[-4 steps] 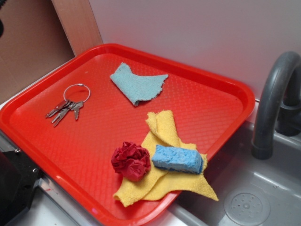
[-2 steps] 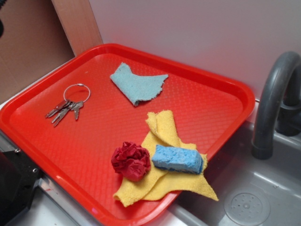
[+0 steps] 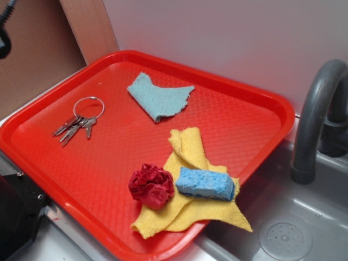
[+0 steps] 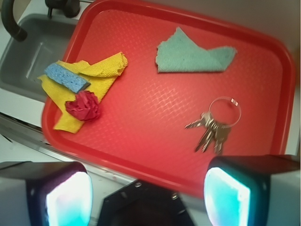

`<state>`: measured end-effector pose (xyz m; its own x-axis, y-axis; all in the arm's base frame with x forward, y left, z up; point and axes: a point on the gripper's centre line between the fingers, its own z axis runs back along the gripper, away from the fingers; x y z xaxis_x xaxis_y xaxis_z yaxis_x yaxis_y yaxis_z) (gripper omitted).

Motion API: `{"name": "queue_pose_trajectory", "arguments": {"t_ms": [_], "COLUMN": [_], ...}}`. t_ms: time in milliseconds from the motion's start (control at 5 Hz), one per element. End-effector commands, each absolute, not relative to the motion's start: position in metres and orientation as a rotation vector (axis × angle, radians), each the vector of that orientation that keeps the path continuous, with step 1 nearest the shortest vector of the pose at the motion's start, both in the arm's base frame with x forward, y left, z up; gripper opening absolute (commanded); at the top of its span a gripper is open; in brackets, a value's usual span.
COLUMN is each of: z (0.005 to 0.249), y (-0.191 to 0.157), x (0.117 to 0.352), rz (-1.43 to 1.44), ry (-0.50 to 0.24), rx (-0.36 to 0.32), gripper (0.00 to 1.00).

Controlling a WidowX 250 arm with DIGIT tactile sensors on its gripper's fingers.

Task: Grab the red paper.

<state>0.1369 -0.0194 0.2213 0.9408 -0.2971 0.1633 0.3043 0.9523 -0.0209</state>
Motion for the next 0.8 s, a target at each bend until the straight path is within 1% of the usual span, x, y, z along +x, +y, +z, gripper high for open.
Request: {"name": "queue_pose_trajectory", "arguments": {"t_ms": [0, 200, 400, 600], "z": [0.202, 0.182, 0.153, 0.114], "y": [-0.072, -0.097, -0.115, -0.132], "x": [0.155, 0.157, 0.161, 0.171], "rz": [-0.719, -0.725, -0.777, -0.761], "ry": [-0.231, -0.218, -0.155, -0.1], "rx": [-0.128, -0.135, -0.126, -0.128], "gripper": [1.0, 1.0, 1.0, 1.0]}}
